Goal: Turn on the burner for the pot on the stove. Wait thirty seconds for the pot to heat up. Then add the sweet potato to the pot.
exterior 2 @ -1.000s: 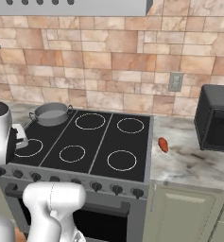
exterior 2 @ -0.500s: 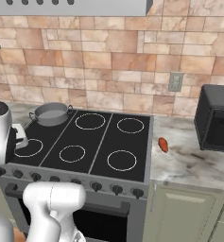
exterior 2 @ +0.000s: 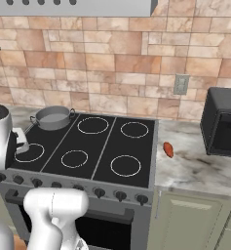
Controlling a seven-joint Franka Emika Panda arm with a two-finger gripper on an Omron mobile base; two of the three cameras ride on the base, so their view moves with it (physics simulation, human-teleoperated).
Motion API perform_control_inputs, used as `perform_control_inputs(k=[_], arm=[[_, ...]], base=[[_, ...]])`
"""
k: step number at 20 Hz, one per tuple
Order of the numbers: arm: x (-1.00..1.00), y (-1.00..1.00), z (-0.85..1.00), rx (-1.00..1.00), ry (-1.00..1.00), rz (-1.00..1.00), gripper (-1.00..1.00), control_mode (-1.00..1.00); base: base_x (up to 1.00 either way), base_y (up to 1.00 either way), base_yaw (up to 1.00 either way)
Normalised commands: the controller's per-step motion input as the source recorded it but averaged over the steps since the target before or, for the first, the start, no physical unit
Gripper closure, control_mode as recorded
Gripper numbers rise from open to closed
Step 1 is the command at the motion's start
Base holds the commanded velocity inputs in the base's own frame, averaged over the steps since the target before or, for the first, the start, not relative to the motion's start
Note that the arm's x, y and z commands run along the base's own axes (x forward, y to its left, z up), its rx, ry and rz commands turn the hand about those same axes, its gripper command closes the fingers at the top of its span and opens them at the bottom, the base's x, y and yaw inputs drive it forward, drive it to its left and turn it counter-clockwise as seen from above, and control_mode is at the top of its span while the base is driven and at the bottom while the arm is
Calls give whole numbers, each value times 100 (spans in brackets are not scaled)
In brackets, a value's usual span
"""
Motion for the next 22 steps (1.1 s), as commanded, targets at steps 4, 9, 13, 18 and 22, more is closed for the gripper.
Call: perform_control_inputs(k=[4, 9, 13, 18, 22], arm=[[0, 0, 0, 0, 0, 0, -100, -100], [0, 0, 0, 0, 0, 0, -100, -100], [0, 0, 0, 0, 0, 0, -100, -100], [0, 0, 0, 0, 0, 0, -100, -100], [0, 0, 0, 0, 0, 0, -100, -100]], base=[[0, 0, 0], [0, 0, 0], [0, 0, 0], [0, 0, 0], [0, 0, 0]])
